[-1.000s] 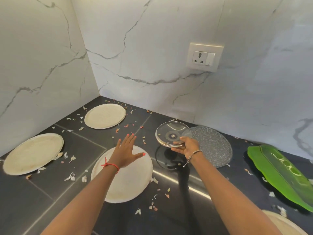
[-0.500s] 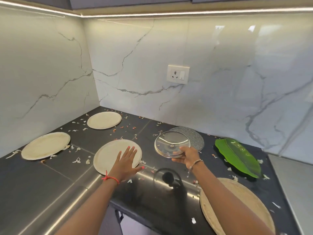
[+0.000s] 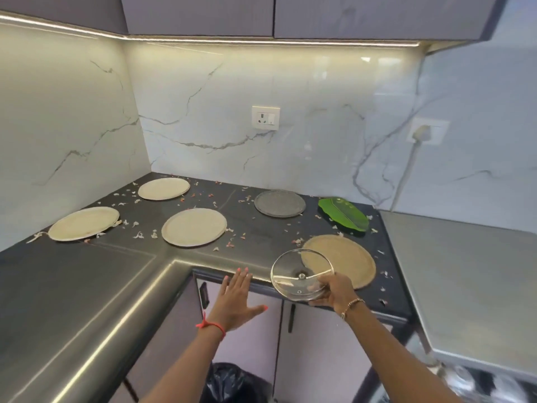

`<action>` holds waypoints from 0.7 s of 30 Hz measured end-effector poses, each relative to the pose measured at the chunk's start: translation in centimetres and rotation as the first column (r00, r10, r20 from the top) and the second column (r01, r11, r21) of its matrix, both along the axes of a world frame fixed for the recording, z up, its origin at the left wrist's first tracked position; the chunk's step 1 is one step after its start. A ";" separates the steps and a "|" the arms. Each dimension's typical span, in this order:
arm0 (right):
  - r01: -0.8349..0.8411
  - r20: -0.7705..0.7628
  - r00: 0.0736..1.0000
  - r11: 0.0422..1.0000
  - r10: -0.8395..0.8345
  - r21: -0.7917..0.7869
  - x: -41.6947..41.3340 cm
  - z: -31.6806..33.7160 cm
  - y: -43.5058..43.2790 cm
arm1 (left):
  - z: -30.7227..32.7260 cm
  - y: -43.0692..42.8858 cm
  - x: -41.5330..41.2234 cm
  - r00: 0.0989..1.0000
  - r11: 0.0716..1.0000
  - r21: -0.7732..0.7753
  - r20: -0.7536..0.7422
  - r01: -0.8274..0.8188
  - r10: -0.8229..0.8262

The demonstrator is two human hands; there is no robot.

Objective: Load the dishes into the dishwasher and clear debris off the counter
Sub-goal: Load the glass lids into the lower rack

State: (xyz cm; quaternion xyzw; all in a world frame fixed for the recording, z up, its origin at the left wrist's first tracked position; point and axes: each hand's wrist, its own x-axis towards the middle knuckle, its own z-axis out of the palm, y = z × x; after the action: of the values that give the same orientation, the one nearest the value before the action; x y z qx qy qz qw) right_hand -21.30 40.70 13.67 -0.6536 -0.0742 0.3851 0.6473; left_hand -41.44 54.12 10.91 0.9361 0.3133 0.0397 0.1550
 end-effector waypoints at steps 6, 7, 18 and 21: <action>0.008 -0.066 0.998 1.000 -0.008 -0.007 -2.6 -1.7 -10.4 | -1.3 -8.9 -1.4 1.000 0.999 -0.034 -0.011 0.029 -0.029; 0.016 -0.074 0.997 1.000 -0.017 -0.016 -3.0 -2.2 -11.9 | -1.6 -10.3 -1.6 0.999 0.999 -0.041 -0.022 0.034 -0.035; 0.019 -0.126 0.992 0.997 -0.028 -0.075 -3.9 -6.3 -33.9 | -6.4 -30.3 -1.0 0.993 0.995 -0.081 -0.098 0.064 -0.072; 0.006 -0.128 0.992 0.994 -0.021 -0.112 -3.6 -6.8 -40.5 | -6.9 -36.4 -1.0 0.989 0.991 -0.096 -0.109 0.091 -0.101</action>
State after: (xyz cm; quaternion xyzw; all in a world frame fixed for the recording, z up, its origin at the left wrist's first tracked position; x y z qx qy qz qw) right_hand -24.86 0.16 6.82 -0.6627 -0.0062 0.4258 0.6161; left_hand -42.41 17.73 4.04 0.9428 0.2775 -0.0354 0.1812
